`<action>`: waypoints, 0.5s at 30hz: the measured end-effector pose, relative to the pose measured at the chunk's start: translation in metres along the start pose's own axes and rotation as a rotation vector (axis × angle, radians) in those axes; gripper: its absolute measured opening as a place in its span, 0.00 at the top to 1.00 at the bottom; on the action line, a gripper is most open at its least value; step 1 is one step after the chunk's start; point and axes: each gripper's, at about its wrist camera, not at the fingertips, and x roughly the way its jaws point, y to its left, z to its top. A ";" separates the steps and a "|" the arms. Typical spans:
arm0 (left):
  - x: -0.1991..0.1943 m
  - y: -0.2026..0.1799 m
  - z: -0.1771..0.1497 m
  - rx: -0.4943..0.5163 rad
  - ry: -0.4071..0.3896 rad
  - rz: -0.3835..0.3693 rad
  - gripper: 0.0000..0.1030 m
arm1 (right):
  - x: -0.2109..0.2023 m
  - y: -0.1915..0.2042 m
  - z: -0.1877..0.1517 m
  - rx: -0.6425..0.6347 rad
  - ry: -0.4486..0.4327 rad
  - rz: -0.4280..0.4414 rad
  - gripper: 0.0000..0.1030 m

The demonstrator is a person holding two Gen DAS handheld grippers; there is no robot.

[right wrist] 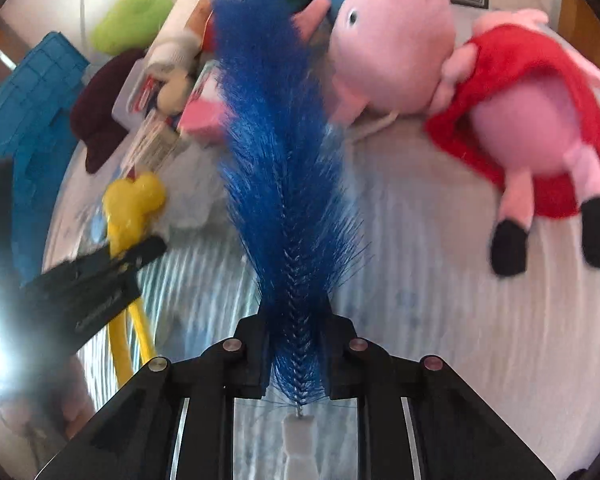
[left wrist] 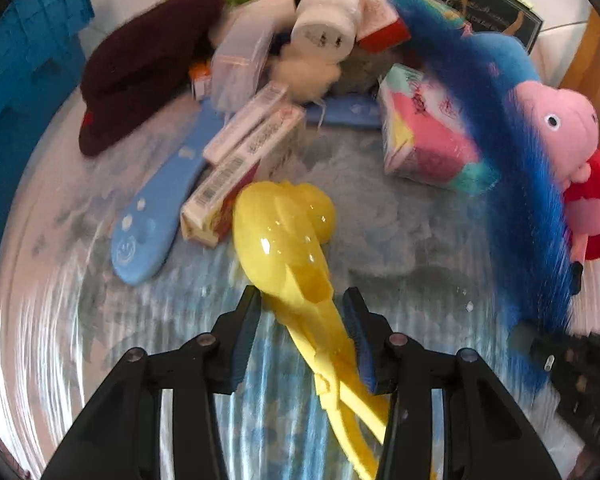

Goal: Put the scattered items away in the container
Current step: 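Grasp the yellow duck clamp with the left gripper while the right grasps the blue duster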

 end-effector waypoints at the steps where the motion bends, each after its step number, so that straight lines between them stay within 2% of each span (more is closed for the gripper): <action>1: -0.001 0.000 -0.001 0.009 0.001 -0.008 0.67 | 0.000 0.002 -0.001 -0.009 -0.004 -0.007 0.79; 2: -0.003 0.000 -0.002 0.018 0.006 -0.022 0.74 | 0.000 0.004 -0.001 -0.014 -0.002 -0.006 0.78; 4: -0.006 0.000 -0.006 0.041 0.017 -0.028 0.79 | 0.001 0.008 0.002 -0.029 -0.003 -0.009 0.70; 11: -0.010 -0.005 -0.011 0.035 0.007 -0.003 0.79 | 0.004 0.007 0.008 0.018 -0.037 -0.011 0.70; 15: -0.015 -0.011 -0.017 0.034 -0.005 0.024 0.79 | 0.005 0.012 0.006 -0.006 -0.052 -0.051 0.70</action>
